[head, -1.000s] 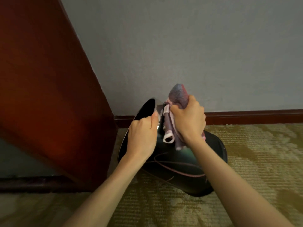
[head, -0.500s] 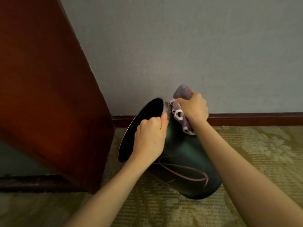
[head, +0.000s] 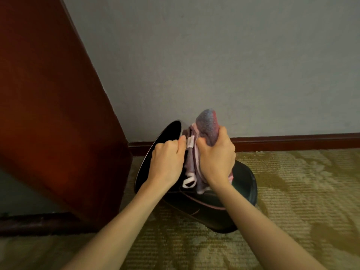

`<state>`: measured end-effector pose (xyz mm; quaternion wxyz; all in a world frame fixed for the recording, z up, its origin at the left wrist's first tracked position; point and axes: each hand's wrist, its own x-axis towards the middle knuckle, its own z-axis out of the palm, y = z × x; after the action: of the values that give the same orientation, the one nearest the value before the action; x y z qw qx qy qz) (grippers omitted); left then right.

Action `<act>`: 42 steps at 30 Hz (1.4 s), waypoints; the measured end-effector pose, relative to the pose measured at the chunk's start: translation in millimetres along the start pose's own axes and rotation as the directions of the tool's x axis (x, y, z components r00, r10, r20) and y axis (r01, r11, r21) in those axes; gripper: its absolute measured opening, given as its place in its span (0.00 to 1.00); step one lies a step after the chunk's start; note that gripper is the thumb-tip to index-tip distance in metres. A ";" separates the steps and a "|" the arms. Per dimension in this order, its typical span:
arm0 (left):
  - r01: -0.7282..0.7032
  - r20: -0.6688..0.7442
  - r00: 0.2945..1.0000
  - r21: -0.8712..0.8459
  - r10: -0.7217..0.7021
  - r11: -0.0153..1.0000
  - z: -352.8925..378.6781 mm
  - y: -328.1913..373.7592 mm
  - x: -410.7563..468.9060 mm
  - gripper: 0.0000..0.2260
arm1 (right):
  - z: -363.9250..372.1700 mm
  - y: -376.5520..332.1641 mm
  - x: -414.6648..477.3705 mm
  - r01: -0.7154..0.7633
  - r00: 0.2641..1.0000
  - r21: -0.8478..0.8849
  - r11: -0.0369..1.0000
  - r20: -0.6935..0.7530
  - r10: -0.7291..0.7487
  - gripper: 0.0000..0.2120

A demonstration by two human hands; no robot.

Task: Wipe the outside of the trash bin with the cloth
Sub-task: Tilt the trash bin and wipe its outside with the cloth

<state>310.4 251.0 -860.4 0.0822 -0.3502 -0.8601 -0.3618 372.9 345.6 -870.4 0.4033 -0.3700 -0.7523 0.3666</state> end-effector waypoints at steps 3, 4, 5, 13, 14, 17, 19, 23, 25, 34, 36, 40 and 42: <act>-0.029 -0.007 1.000 0.007 0.029 1.000 -2.6 -1.4 -7.6 0.22 | 5.2 -0.5 21.1 -0.068 0.995 -0.071 0.995 0.064 0.073 0.11; -0.035 -0.010 0.999 0.010 0.035 0.999 -3.3 -2.5 -10.0 0.22 | 7.9 -1.0 28.9 -0.094 0.990 -0.097 0.991 0.098 0.103 0.11; -0.039 -0.010 0.999 0.011 0.039 0.999 -4.3 -3.2 -12.0 0.22 | 11.4 -1.3 37.0 -0.116 0.982 -0.121 0.986 0.135 0.132 0.12; -0.015 -0.010 1.000 0.005 0.015 1.000 -8.4 -4.8 -14.9 0.24 | 29.0 6.5 73.4 -0.215 0.926 -0.223 0.951 0.262 0.271 0.20; -0.010 -0.023 1.000 0.020 0.011 1.000 -8.8 -6.5 -13.7 0.24 | 28.7 6.8 69.8 -0.184 0.943 -0.219 0.958 0.235 0.235 0.18; 0.021 -0.025 0.999 0.038 -0.020 0.999 -12.2 -16.3 -10.8 0.24 | 26.8 6.8 49.4 -0.067 0.983 -0.192 0.979 0.155 0.098 0.13; 0.063 -0.034 0.997 0.038 -0.062 0.997 -16.7 -28.0 -9.2 0.24 | 25.9 7.8 28.9 0.023 0.995 -0.190 0.982 0.102 -0.004 0.14; 0.168 -0.081 0.982 -0.039 -0.171 0.985 -24.9 -55.1 -11.7 0.24 | 23.7 13.3 -21.7 0.207 0.977 -0.151 0.967 0.080 -0.197 0.14; 0.196 -0.091 0.975 -0.077 -0.202 0.978 -27.4 -62.6 -19.2 0.24 | 24.2 14.6 -35.0 0.228 0.972 -0.133 0.964 0.093 -0.217 0.15; 0.116 -0.082 0.990 -0.044 -0.119 0.992 -24.8 -54.1 -23.1 0.24 | 28.4 14.3 8.0 0.050 0.989 -0.223 0.974 0.146 -0.017 0.14; 0.073 -0.090 0.993 -0.029 -0.075 0.997 -23.4 -51.5 -25.5 0.24 | 29.8 18.2 27.3 -0.043 0.979 -0.255 0.966 0.183 0.092 0.15; 0.039 -0.064 0.997 -0.039 -0.041 0.998 -21.8 -49.3 -34.9 0.24 | 21.9 37.9 54.7 -0.185 0.935 -0.320 0.929 0.235 0.268 0.18; 0.024 -0.066 0.997 -0.025 -0.025 0.999 -20.4 -49.3 -35.0 0.24 | 16.5 48.7 57.8 -0.215 0.927 -0.334 0.918 0.225 0.299 0.18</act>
<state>301.4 193.8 -887.2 0.1020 -0.3285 -0.8566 -0.3847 348.0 413.0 -899.1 0.1827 -0.4704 -0.7918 0.3442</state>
